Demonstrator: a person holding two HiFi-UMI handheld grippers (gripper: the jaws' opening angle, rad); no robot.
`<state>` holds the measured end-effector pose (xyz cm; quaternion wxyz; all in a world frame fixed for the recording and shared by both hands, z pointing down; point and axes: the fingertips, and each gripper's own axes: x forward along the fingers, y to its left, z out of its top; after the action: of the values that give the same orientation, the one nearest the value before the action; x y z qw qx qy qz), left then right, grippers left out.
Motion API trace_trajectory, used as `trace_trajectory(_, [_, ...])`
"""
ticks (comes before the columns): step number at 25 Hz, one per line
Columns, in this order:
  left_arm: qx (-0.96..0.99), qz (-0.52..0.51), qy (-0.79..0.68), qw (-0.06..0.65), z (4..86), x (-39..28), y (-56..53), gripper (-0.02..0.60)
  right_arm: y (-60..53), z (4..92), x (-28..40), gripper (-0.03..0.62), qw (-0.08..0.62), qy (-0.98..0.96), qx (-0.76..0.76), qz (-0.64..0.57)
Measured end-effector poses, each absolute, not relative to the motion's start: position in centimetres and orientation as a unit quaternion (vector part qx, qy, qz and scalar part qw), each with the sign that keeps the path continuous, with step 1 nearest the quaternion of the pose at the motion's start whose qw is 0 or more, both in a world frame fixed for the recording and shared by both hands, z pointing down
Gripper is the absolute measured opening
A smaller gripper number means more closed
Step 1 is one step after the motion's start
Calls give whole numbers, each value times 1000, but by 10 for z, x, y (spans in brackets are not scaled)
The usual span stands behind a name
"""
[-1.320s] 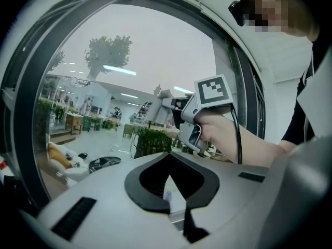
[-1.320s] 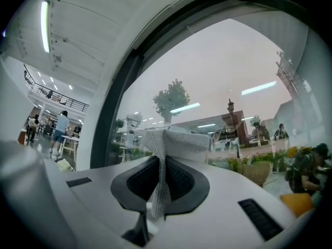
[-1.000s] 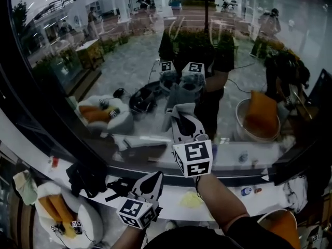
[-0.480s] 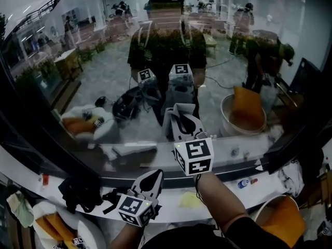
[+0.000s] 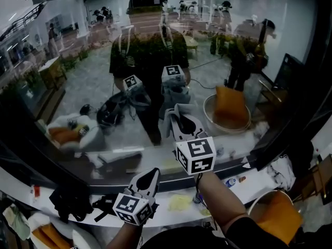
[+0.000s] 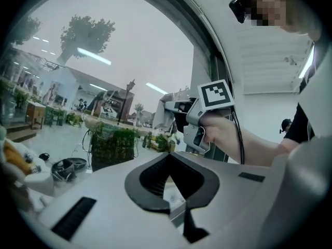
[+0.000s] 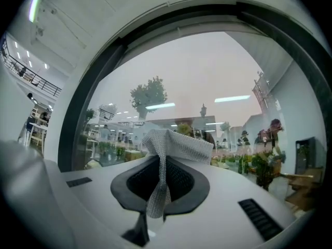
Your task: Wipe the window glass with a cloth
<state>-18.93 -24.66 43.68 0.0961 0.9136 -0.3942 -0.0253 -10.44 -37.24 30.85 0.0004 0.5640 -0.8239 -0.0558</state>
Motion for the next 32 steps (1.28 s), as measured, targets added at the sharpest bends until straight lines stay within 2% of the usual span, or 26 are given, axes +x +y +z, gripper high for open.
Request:
trace_trajectory(23, [943,20,-323,82,428,9,-243,6,-369,304,128,44,-3,-785,618,-47])
trace_trajectory(32, [950,25,-302,82,433,51,-245,6,-368,314,195,44,-2,-761,648,-41])
